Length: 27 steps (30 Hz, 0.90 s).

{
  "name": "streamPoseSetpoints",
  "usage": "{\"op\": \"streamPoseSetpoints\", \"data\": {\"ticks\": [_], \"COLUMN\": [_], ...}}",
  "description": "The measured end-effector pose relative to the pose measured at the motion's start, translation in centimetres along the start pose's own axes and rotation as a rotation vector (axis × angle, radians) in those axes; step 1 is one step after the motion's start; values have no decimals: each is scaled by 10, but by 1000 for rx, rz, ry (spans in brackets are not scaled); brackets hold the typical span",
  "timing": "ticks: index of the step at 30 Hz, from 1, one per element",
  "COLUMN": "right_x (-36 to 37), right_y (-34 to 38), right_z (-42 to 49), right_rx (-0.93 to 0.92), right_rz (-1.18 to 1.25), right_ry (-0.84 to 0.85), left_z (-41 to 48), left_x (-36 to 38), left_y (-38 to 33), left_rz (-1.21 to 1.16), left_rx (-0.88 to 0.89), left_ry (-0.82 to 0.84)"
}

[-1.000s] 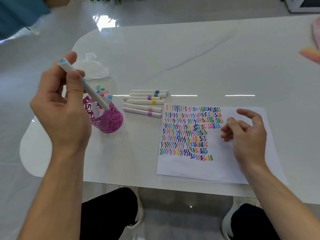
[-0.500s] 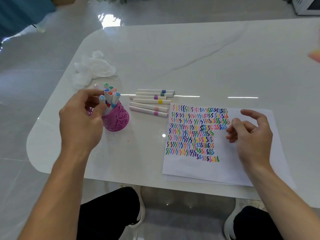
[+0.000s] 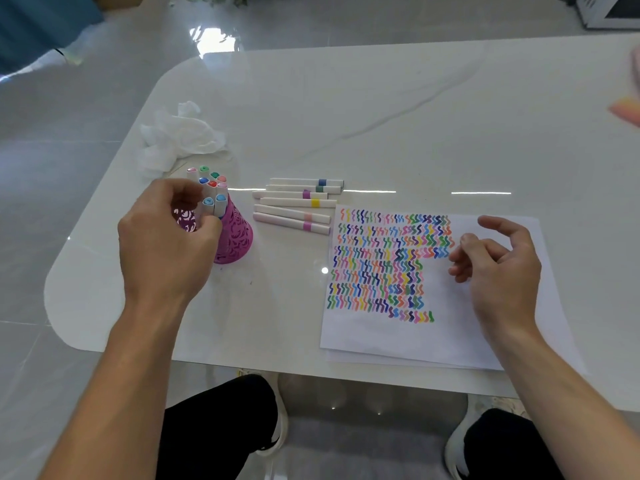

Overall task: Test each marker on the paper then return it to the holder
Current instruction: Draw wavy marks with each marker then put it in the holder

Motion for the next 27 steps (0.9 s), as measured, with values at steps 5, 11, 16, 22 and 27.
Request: {"op": "streamPoseSetpoints", "data": {"ticks": [5, 11, 16, 22, 27], "right_x": [-1, -2, -5, -8, -12], "right_y": [1, 2, 0, -1, -1], "right_z": [-1, -1, 1, 2, 3], "right_rx": [-4, -5, 4, 10, 22], "right_rz": [-17, -9, 13, 15, 3], "right_ry": [2, 2, 1, -1, -5], "left_z": [-2, -12, -21, -31, -38], "left_x": [1, 23, 56, 100, 120], "left_y": [-20, -53, -63, -57, -55], "left_rz": [-43, -44, -59, 5, 51], "left_rx": [154, 355, 349, 313, 306], "left_ry": [-82, 12, 203, 399, 482]}}
Point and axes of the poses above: each hand's wrist, its own z-axis towards the middle knuckle, its own x-axis out of the palm, y = z × x, the point moved 6 cm from there along z, towards the middle knuckle, and after that the axes turned 12 degrees about x, right-handed, at the moved point
